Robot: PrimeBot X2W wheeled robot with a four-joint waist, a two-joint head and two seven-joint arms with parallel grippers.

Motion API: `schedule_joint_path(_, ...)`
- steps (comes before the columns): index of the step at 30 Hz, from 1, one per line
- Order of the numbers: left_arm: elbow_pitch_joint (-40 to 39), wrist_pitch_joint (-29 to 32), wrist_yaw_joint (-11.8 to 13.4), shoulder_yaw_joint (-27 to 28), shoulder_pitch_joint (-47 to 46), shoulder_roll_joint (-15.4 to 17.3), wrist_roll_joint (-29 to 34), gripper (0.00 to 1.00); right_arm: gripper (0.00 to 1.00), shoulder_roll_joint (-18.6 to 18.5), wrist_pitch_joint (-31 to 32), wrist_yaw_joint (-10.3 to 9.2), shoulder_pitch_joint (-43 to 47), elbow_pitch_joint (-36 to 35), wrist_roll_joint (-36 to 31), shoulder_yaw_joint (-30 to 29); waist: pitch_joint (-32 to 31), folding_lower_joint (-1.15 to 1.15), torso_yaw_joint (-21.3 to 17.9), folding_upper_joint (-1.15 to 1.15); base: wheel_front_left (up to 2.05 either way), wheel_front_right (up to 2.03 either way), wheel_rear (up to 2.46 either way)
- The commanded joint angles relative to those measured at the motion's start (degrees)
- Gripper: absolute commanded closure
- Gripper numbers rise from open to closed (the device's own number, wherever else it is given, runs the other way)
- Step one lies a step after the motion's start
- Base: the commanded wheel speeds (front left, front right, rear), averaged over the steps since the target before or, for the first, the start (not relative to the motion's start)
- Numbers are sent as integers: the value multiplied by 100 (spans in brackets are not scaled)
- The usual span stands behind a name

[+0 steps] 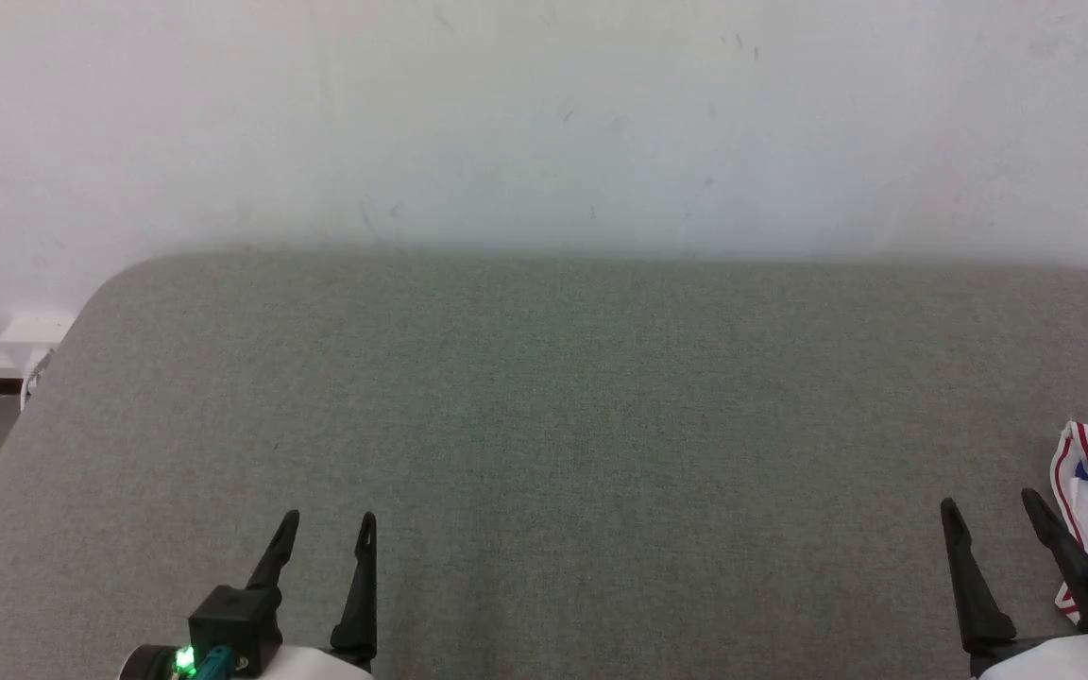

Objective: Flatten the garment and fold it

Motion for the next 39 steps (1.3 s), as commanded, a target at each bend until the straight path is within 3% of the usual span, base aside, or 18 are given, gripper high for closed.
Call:
schedule_joint_path(1, 5, 11, 51, -14, 39, 30, 67, 0, 0, 17, -8, -5, 39, -35, -41, -20, 6, 0, 0, 0, 0, 0, 0)
schedule_joint_path(10, 3, 33, 110, -32, 42, 27, 13, 0, 0, -13, 31, -5, 44, -65, -6, -22, 9, 0, 26, 0, 0, 0, 0)
schedule_joint_path(11, -2, 30, 113, -27, 44, 16, -15, 100, 100, -12, 34, -5, 44, -68, -1, -20, 13, 0, 29, 0, 0, 0, 0)
schedule_joint_path(39, -11, 173, 39, 101, -154, -81, 148, 100, 100, 84, 48, -1, -257, 144, -100, 110, 102, 0, -103, 0, 0, 0, 0)
